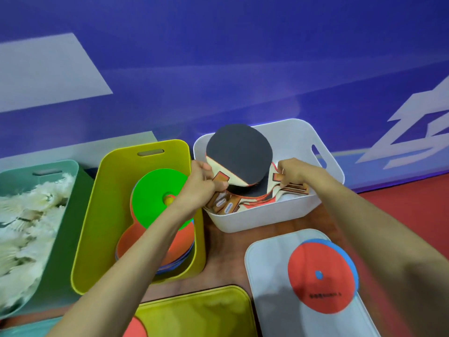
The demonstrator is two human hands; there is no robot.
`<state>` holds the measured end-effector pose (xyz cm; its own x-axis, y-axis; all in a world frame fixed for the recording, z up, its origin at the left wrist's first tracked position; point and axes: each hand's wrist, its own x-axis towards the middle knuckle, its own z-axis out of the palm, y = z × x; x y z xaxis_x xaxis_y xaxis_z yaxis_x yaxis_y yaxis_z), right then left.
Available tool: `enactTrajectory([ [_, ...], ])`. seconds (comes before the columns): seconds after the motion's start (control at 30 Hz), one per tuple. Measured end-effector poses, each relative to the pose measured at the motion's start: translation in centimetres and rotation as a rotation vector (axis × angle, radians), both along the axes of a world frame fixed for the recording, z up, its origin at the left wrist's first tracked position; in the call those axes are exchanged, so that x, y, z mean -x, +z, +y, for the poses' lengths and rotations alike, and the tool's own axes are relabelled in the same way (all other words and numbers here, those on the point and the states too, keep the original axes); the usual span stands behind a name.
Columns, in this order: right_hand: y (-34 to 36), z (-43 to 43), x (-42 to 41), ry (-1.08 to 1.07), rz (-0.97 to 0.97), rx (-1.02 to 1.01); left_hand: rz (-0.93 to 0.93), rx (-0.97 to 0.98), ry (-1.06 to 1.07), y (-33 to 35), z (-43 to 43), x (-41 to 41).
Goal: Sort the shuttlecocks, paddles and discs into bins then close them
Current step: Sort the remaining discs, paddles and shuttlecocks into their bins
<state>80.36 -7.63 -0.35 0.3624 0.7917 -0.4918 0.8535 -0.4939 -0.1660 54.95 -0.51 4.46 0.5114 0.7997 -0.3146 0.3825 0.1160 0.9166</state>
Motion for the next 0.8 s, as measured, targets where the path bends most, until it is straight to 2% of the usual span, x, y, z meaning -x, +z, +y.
enactTrajectory([
  [0.27, -0.8, -1.0, -2.1, -0.053, 0.002, -0.033, 0.157, 0.091, -0.104, -1.4, 0.2, -3.0],
  [0.53, -1.7, -1.1, -2.6, -0.086, 0.065, -0.114, 0.145, 0.421, -0.028, -3.3, 0.4, -4.9],
  [0.73, -2.0, -0.8, -2.8, -0.096, 0.057, -0.101, 0.149, 0.463, 0.019, -4.6, 0.7, -5.8],
  [0.8, -2.0, -0.8, -2.8, -0.098, 0.057, -0.097, 0.212, 0.445, -0.012, -5.0, 0.6, -5.9],
])
